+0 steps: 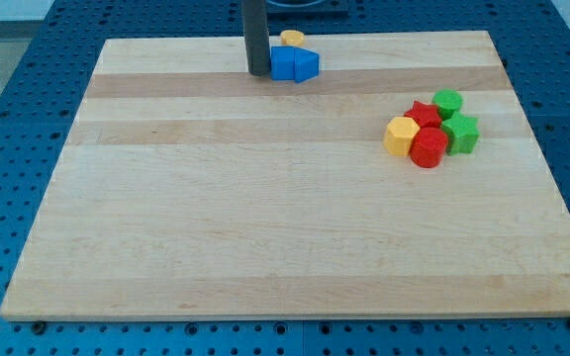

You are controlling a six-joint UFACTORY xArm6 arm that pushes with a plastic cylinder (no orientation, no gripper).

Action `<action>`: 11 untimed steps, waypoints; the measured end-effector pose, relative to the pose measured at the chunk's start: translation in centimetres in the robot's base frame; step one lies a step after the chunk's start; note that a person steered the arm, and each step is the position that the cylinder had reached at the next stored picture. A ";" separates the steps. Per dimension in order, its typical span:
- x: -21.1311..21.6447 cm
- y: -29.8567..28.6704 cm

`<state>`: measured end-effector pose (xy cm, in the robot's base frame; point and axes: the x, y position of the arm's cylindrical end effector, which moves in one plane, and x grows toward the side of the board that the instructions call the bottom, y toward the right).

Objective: Slide the yellow heart along with blue triangle a bit down

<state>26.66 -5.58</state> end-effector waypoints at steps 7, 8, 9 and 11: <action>-7.4 3.3; -7.4 5.3; -7.4 6.9; -4.5 8.1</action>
<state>22.13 2.54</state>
